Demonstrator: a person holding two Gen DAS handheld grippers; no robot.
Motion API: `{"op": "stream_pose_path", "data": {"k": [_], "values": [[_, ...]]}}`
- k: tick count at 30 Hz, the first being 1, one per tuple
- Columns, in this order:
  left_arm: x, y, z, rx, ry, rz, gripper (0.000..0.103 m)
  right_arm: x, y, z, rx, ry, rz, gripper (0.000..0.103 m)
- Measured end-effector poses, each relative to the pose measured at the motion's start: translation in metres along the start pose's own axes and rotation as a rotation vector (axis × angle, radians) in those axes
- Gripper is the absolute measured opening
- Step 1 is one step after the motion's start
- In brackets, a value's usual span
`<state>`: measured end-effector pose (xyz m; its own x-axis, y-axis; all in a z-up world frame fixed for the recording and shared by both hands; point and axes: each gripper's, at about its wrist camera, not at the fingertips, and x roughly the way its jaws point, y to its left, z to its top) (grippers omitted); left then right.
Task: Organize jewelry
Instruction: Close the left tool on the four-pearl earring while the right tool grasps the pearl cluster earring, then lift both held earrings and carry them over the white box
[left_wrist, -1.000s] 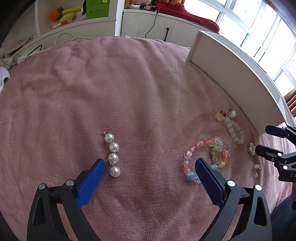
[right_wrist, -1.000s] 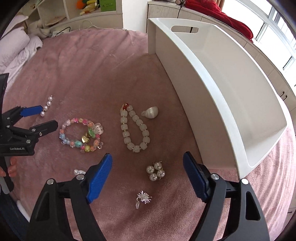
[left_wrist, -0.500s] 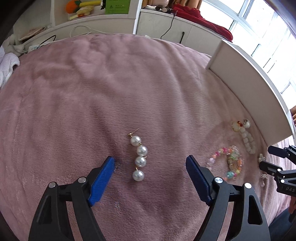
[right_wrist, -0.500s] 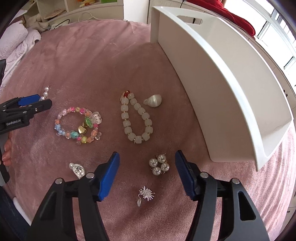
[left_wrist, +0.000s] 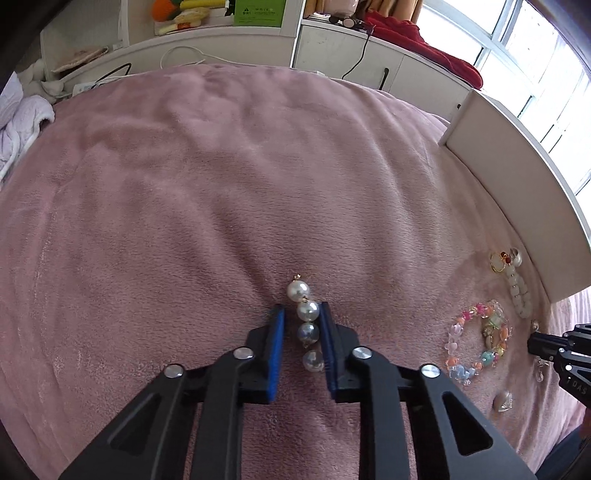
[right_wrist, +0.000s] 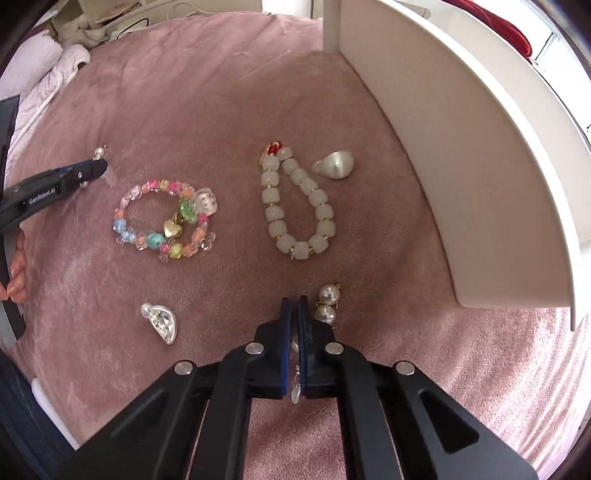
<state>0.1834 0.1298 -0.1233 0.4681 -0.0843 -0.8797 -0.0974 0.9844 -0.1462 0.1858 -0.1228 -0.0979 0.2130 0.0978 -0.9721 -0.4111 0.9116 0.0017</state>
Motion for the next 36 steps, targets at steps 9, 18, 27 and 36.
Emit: {"op": "stream_pose_path", "data": {"k": [9,18,27,36], "values": [[-0.009,-0.004,0.0,-0.002,-0.019,0.007,0.016,-0.025,-0.025,-0.002,0.128,-0.096,0.138,0.001],[-0.009,-0.003,-0.001,-0.009,-0.014,0.0,0.016,-0.009,-0.035,0.0,0.153,-0.02,0.096,0.007],[-0.004,-0.006,-0.002,0.002,0.002,-0.003,0.028,0.014,-0.02,-0.002,0.078,0.042,0.024,0.046],[-0.006,-0.005,-0.004,0.033,-0.025,-0.003,0.016,0.002,-0.027,-0.008,0.111,0.008,0.122,0.012]]}}
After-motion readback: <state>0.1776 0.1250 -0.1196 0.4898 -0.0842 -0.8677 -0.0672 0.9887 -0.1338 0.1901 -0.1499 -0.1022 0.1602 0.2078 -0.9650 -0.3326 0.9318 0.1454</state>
